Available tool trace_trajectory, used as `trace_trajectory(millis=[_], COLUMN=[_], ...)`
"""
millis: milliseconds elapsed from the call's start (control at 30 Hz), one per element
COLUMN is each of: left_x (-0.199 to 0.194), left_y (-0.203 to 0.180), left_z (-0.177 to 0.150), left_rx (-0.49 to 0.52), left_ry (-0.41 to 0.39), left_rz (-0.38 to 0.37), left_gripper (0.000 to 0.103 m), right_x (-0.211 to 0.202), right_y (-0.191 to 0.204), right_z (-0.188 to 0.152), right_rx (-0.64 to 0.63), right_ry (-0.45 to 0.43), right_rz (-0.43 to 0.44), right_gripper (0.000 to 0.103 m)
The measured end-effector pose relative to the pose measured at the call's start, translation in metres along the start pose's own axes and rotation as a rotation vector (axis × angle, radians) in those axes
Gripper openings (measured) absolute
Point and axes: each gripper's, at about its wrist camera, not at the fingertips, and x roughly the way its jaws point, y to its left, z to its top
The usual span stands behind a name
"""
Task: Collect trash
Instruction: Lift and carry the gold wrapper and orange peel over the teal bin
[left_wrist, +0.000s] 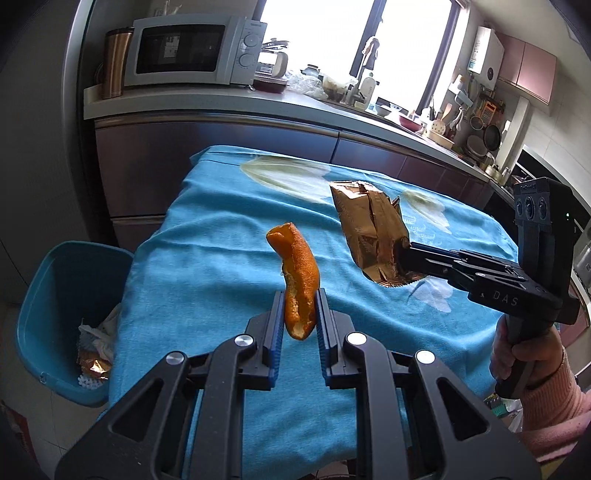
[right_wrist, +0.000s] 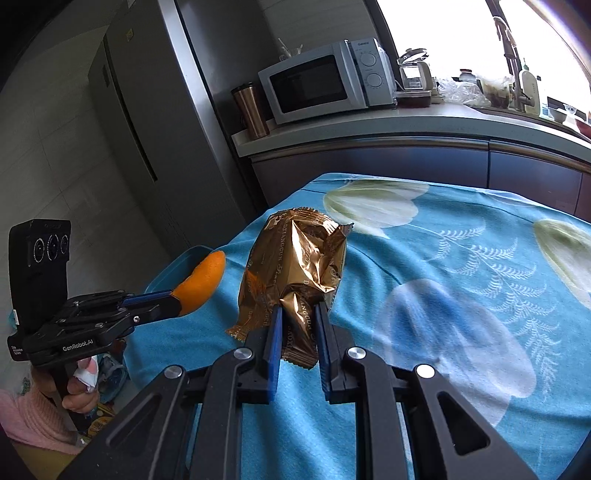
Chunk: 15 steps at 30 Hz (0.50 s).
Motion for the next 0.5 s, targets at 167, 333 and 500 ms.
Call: trace_trajectory(millis=[167, 333, 500], left_x=[-0.014, -0.028, -0.041], left_y=[0.023, 0.047, 0.074], left_z=[-0.004, -0.007, -0.01], left_rx=[-0.039, -0.076, -0.117], left_ry=[-0.017, -0.034, -0.053], left_rz=[0.037, 0.077, 0.122], left_gripper=[0.017, 0.017, 0.017], right_x=[0.015, 0.03, 0.044], right_y=[0.023, 0.044, 0.064], right_z=[0.003, 0.009, 0.016], right_rx=[-0.033, -0.069, -0.108], right_ry=[0.015, 0.03, 0.044], right_rz=[0.038, 0.076, 0.112], right_gripper=[0.016, 0.016, 0.016])
